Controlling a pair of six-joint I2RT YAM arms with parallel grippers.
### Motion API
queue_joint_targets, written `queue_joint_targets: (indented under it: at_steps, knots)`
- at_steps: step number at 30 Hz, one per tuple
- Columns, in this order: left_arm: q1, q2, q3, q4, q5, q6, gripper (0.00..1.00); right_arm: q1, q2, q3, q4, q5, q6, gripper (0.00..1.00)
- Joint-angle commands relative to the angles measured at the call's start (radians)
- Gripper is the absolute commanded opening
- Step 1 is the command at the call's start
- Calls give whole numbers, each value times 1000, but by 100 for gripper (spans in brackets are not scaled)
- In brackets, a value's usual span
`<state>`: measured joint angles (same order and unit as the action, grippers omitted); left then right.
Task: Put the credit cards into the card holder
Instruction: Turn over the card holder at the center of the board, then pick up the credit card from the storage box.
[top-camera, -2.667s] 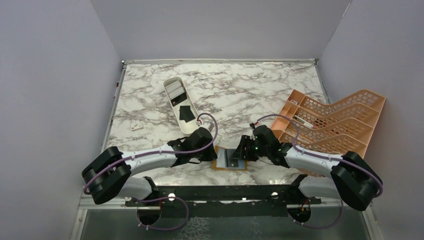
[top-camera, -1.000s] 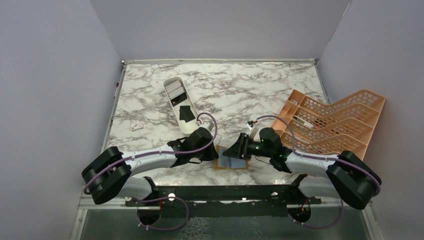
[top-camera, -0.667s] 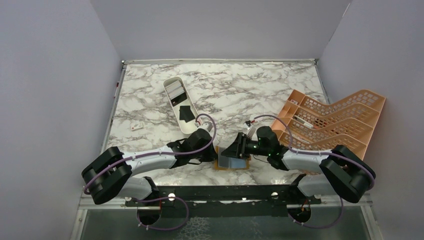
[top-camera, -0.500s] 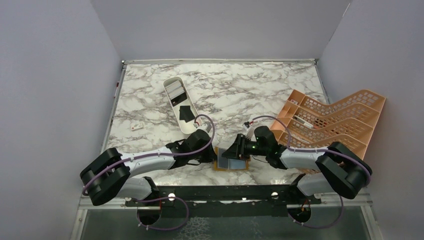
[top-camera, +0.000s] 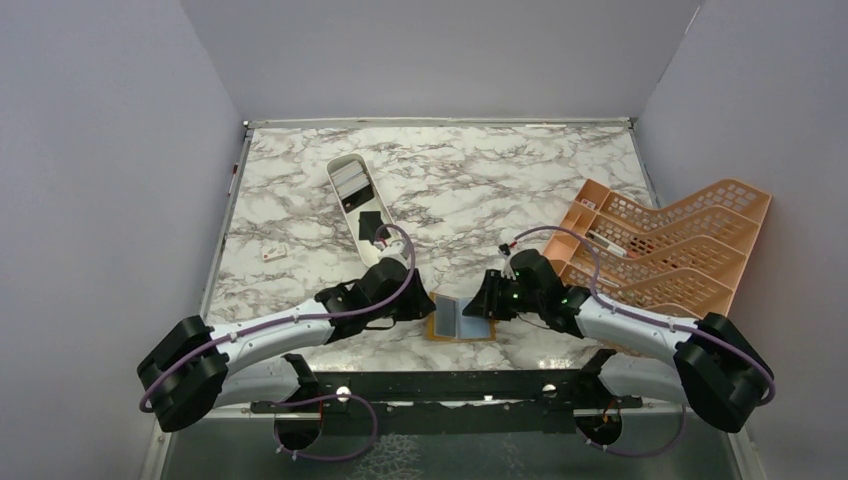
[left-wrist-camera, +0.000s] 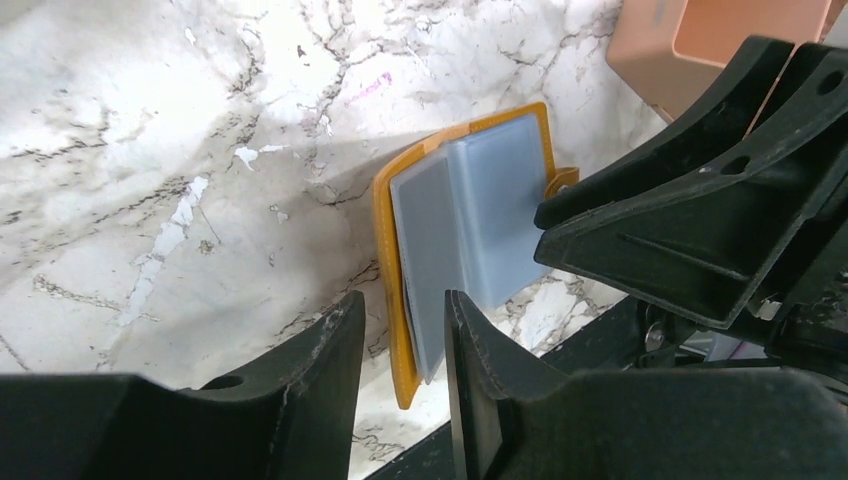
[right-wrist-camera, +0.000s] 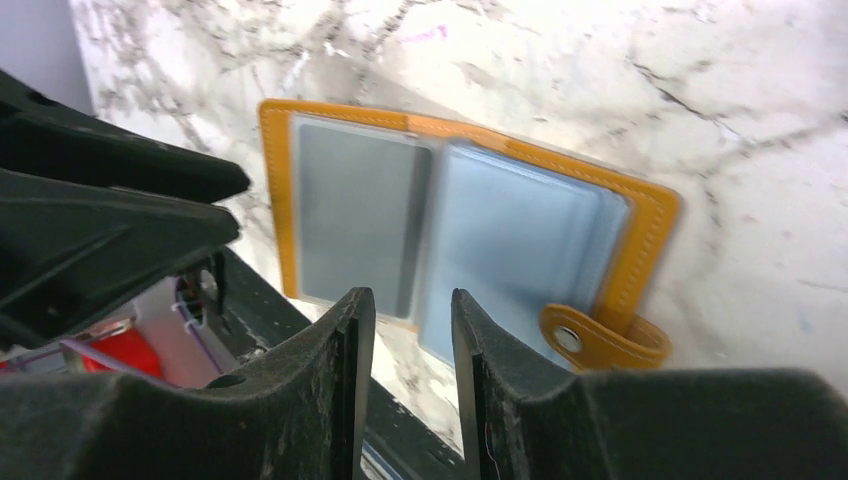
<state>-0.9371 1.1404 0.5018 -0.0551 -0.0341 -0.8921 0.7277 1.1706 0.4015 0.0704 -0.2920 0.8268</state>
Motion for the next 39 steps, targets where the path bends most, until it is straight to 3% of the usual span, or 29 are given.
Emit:
queue_joint_targets:
  at_steps: [1,9,13,22,26,28,31,39]
  knots:
    - [3,-28,43,-49,-62,41,38,7,-46,24,-151,82,-53,39]
    - [27,-8,240,-243,-199,251,43,7,-88,34,-198,75,-66,39]
    - [101,7,332,-300,-231,393,46,7,-133,34,-209,71,-79,39]
    - [339,166,488,-338,-213,791,51,7,-243,49,-257,71,-108,40]
    - [464,251,565,-326,-131,920,50,7,-295,44,-263,73,-115,40]
    - [500,298,595,-323,-65,1050,52,6,-312,43,-267,72,-118,40]
    - [531,368,636,-299,-74,1222,56,7,-328,46,-271,67,-121,40]
    - [639,569,775,-270,-44,1355,58,7,-351,61,-306,75,-137,40]
